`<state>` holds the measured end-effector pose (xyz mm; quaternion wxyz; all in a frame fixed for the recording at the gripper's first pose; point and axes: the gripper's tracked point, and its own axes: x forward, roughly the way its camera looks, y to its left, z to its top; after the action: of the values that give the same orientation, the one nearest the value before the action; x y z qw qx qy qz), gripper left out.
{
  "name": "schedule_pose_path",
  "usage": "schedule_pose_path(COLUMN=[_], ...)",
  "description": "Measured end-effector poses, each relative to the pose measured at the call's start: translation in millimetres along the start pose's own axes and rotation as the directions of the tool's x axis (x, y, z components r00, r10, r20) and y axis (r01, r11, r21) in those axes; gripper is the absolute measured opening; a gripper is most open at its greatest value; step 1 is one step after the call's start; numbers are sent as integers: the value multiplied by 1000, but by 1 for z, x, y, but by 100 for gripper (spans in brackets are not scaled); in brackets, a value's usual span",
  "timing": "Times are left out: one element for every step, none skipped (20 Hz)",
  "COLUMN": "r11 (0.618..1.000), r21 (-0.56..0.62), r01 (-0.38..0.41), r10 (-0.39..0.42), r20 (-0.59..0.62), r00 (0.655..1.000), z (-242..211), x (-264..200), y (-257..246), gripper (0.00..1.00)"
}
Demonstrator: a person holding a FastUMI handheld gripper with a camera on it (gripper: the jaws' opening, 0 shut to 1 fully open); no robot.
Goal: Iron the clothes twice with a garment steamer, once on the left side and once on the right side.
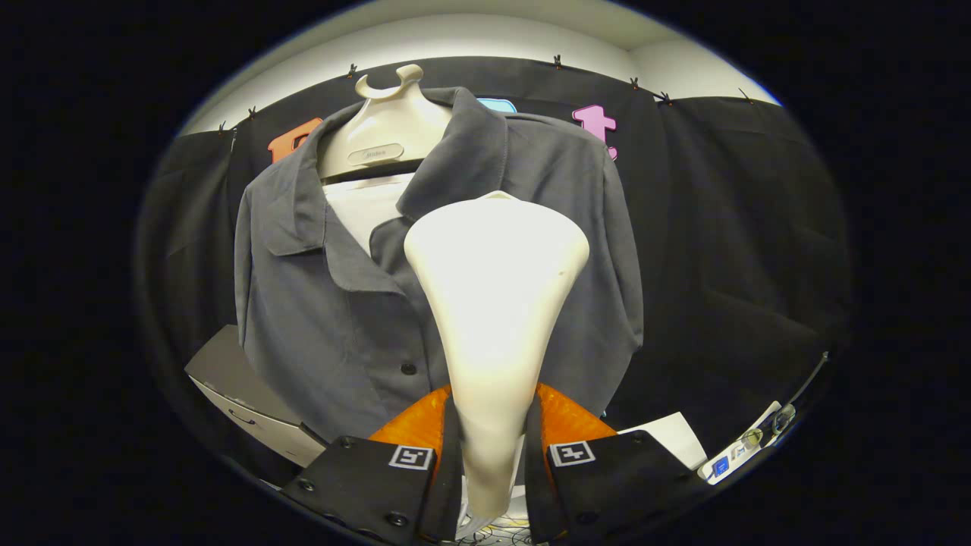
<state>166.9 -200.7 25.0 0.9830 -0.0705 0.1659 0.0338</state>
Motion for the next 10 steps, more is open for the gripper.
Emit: schedule_pose_path(r11=[1000,1000,1000,1000,1000,1000,1000,1000,1000,1000], r21=[0,1,0,-1,-3,-2,2,4,5,8], r01=[2,5,7,10,14,14,10,9,8,4], r10=[-2,-5,-7,-10,-14,-14,-10,-9,-8,-4], r20=[8,14,17,15,7,-2,-11,-21,-35,-50], r00=[1000,1000,1000,1000,1000,1000,1000,1000,999,999], z=[5,8,9,9,7,4,-1,-7,-12,-18], x=[1,3,5,9,15,19,23,26,28,31], y=[-1,-3,-6,-8,-8,-10,-10,-11,-13,-14], gripper=[42,42,42,42,42,42,42,42,42,42])
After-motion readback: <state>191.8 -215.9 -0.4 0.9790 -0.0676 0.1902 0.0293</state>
